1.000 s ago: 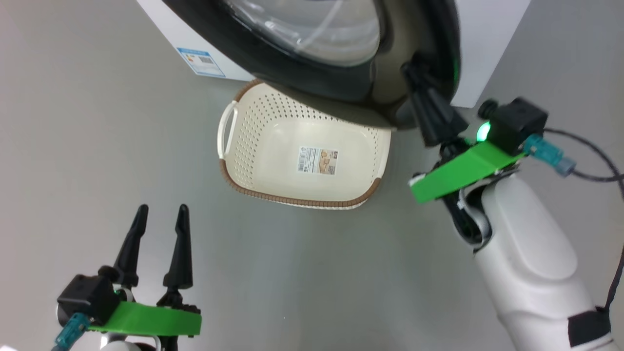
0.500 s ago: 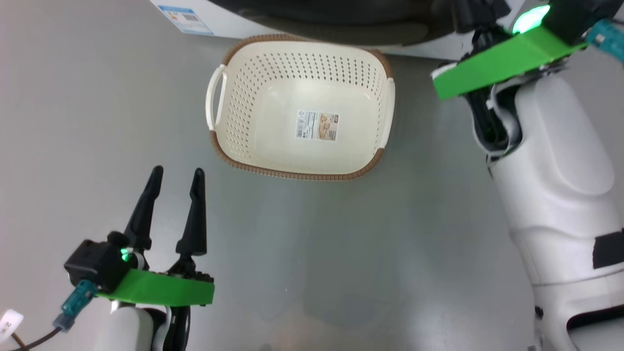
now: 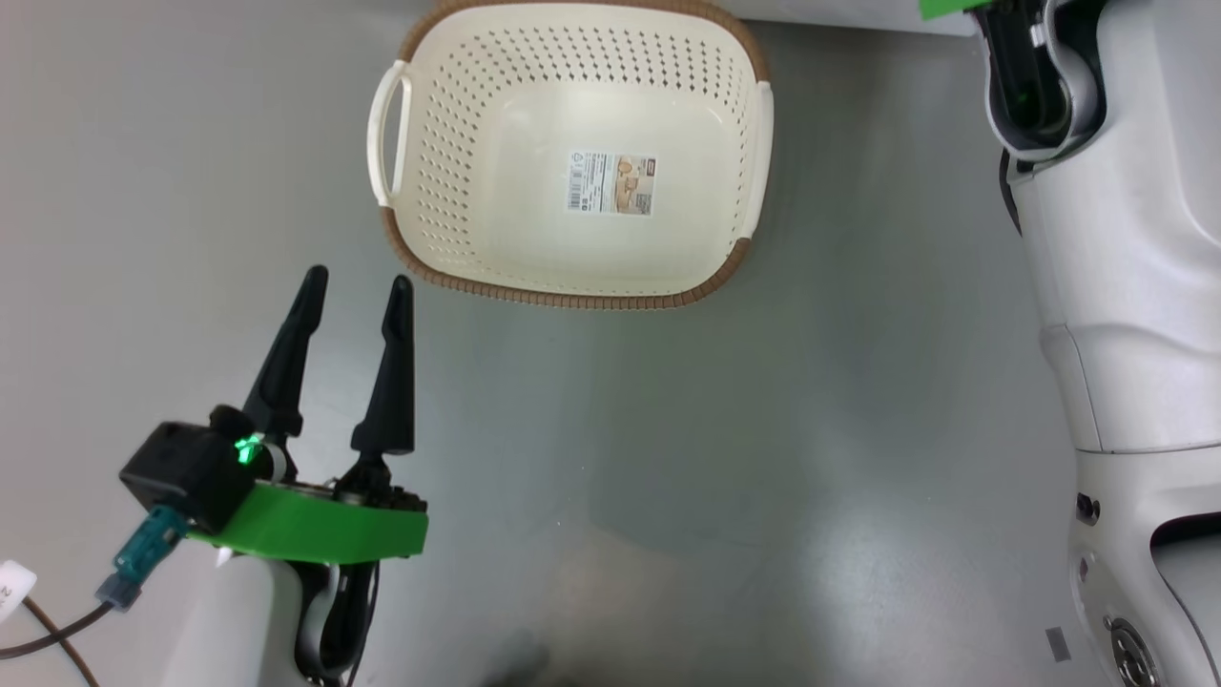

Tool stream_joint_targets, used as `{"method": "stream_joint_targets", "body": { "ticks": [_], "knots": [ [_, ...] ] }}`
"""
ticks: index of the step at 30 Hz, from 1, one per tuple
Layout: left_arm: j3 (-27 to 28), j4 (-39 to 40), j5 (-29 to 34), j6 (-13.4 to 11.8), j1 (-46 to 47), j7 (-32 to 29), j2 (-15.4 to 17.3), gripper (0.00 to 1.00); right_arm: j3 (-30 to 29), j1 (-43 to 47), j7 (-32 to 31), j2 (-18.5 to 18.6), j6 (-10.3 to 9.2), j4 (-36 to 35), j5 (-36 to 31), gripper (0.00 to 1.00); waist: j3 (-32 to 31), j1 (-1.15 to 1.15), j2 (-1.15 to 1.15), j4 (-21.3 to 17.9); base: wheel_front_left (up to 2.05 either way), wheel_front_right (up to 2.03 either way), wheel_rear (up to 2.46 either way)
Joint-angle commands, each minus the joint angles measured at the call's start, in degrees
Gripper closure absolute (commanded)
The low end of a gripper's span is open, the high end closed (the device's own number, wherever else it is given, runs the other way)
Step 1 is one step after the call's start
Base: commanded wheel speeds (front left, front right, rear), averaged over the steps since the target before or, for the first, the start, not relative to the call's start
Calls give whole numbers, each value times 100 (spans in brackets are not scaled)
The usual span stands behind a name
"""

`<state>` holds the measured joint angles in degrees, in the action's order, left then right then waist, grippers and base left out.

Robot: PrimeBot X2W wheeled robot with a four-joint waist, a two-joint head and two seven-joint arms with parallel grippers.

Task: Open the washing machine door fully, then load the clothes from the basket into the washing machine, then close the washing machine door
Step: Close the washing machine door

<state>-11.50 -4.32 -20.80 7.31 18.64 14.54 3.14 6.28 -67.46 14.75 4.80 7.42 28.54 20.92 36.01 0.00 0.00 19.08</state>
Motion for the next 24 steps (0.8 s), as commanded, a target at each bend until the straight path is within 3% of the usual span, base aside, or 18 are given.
{"method": "stream_joint_targets", "body": {
  "ticks": [1, 10, 17, 24],
  "knots": [
    [152, 149, -32, 17, 69, 46, 202, 0, -5, -181, 25, -191, 7, -114, 32, 100, 113, 0, 0, -12, 0, 0, 0],
    [137, 161, -50, 17, 131, 46, 234, 0, -6, -371, 25, -191, 7, -17, -62, 100, 143, 0, 0, -34, 0, 0, 0],
    [319, 123, -67, 18, 18, 46, 209, 0, 716, 290, 25, -192, 7, 55, 408, 100, -200, 0, 0, -151, 0, 0, 0],
    [545, 132, -34, 18, -154, 46, 236, 0, 880, 1015, 25, -192, 7, -144, 577, 100, -623, 0, 0, -296, 0, 0, 0]
  ]
}}
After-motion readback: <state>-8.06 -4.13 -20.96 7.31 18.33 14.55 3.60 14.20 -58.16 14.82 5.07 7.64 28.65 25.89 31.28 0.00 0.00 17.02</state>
